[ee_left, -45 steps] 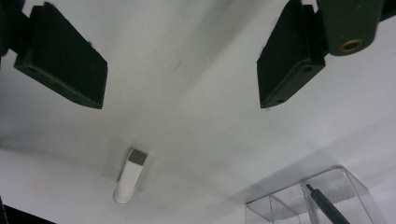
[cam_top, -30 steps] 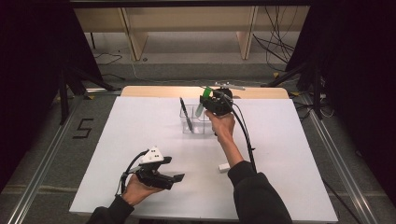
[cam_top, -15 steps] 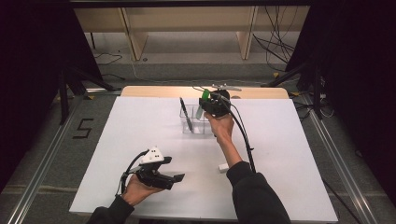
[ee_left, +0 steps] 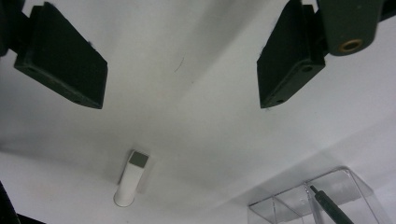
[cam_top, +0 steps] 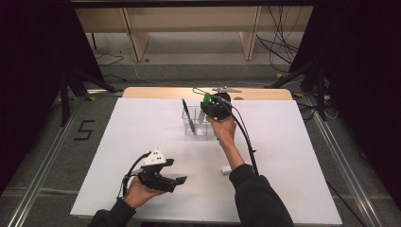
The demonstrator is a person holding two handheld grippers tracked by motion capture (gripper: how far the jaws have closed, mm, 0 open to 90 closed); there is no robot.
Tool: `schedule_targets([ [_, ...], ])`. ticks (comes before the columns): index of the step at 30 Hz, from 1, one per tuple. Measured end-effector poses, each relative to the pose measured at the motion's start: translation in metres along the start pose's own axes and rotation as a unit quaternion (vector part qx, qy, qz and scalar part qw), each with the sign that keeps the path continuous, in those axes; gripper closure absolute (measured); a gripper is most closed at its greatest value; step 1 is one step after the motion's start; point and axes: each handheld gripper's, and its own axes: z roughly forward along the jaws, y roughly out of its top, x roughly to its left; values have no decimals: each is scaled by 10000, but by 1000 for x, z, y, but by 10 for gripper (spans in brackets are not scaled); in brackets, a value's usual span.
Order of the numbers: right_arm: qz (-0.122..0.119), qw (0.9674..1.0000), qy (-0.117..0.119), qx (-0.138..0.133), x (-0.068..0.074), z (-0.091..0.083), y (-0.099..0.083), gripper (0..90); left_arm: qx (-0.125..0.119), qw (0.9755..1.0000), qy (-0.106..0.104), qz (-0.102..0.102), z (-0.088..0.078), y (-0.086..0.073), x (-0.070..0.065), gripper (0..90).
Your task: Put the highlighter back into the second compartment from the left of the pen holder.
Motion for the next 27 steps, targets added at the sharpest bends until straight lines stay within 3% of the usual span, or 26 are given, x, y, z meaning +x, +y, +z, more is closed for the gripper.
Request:
schedule_targets([
  [3, 29, 10000, -3, 52, 0, 1, -1, 744, -2, 10000, 7, 1, 0, 0, 0, 159],
  [6, 59, 9999, 69, 63, -1, 1, 0, 630, 6, 10000, -3, -1, 0, 0, 0, 158],
  [10, 37, 9999, 85, -52, -2, -6, 4, 565, 22, 10000, -6, -14, 0, 0, 1, 158],
  [27, -103, 9996, 182, -196, -19, -46, 2, 439, 18, 10000, 28, -27, 1, 0, 1, 158],
])
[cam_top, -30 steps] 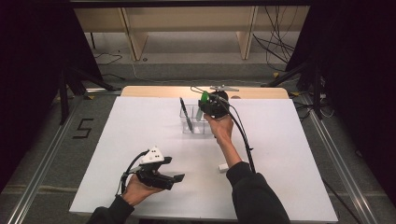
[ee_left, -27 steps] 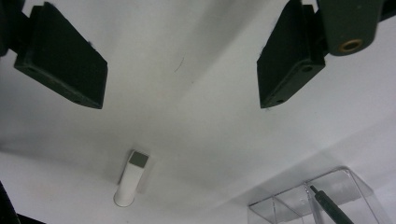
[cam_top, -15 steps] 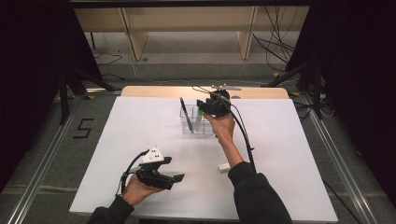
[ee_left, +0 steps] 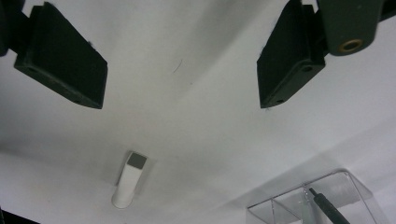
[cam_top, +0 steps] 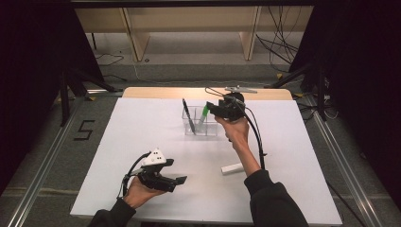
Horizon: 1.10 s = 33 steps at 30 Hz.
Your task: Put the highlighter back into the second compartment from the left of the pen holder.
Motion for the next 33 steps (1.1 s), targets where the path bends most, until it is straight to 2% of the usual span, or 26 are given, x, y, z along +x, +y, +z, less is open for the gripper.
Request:
schedule_targets([
  [2, -12, 10000, 14, 1, -1, -5, -2, 429, 0, 10000, -8, -16, 0, 0, 0, 158],
  [5, -75, 10000, 56, -11, -3, -13, -5, 416, -68, 9998, -130, -153, 0, 1, 1, 158],
  [16, -273, 9993, 217, -112, -7, -47, -20, 386, -62, 9998, -88, -192, 0, 3, 1, 158],
  [24, -406, 9986, 314, -96, -7, -65, -35, 361, 17, 9997, -90, -225, 3, 5, 0, 158],
  [27, -388, 9985, 361, -114, -9, -71, -42, 357, 57, 9997, -71, -223, 6, 5, -1, 158],
  [33, -482, 9983, 297, -113, -11, -82, -54, 352, 89, 9995, -45, -290, 9, 8, -2, 159],
])
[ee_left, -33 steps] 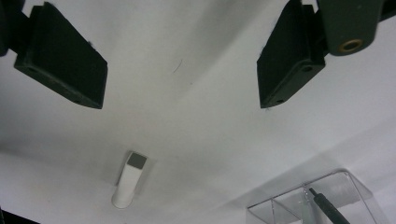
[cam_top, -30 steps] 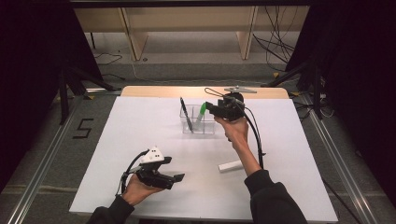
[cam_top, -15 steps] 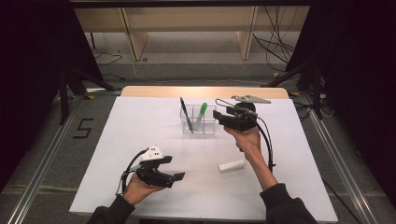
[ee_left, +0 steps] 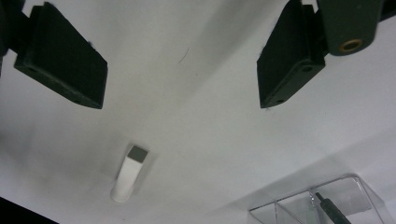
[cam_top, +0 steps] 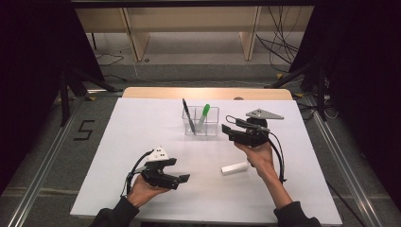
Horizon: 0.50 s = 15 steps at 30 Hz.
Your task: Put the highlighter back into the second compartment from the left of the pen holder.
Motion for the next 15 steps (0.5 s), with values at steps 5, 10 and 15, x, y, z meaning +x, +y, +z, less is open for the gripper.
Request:
schedule_targets([
  [5, -40, 10000, -54, -9, -2, -10, -12, 350, 63, 10000, -14, 9, 4, 2, -1, 159],
  [10, -52, 9999, -103, -5, -4, -19, -24, 349, 93, 9999, -42, 27, 9, 6, -3, 159],
  [15, -153, 9997, -160, 37, -4, -29, -38, 346, 197, 9997, -78, 80, 15, 9, -6, 159],
])
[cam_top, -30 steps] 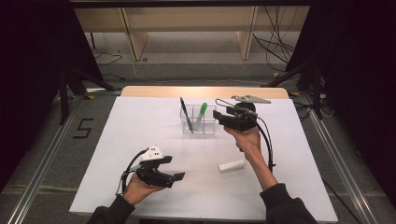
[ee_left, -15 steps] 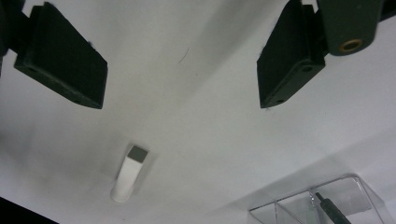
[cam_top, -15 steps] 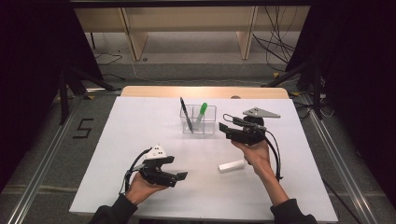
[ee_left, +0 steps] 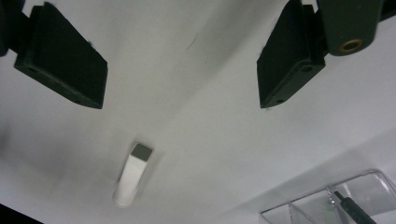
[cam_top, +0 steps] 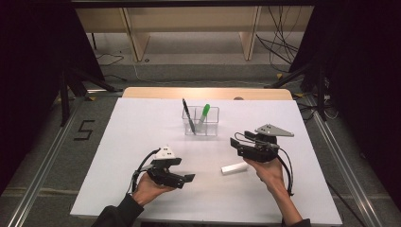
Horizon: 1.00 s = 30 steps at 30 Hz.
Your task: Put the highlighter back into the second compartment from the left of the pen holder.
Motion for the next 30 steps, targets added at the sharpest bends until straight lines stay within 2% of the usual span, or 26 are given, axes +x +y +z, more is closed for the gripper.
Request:
schedule_targets([
  [5, -2, 10000, -68, 13, -4, -9, -14, 345, 49, 10000, -29, 57, 7, 5, -2, 159],
  [11, 123, 9998, -147, 36, -10, -21, -32, 342, 164, 9997, -63, 154, 18, 10, -5, 159],
  [18, 133, 9996, -241, 83, -12, -28, -48, 341, 265, 9993, -106, 245, 26, 16, -7, 160],
  [21, 113, 9996, -230, 143, -9, -28, -54, 338, 284, 9992, -130, 259, 31, 19, -8, 160],
  [25, 93, 9997, -192, 147, -7, -30, -59, 327, 351, 9985, -148, 405, 35, 22, -10, 160],
  [30, 157, 9997, -140, 129, -6, -33, -64, 307, 389, 9983, -145, 419, 41, 25, -10, 160],
])
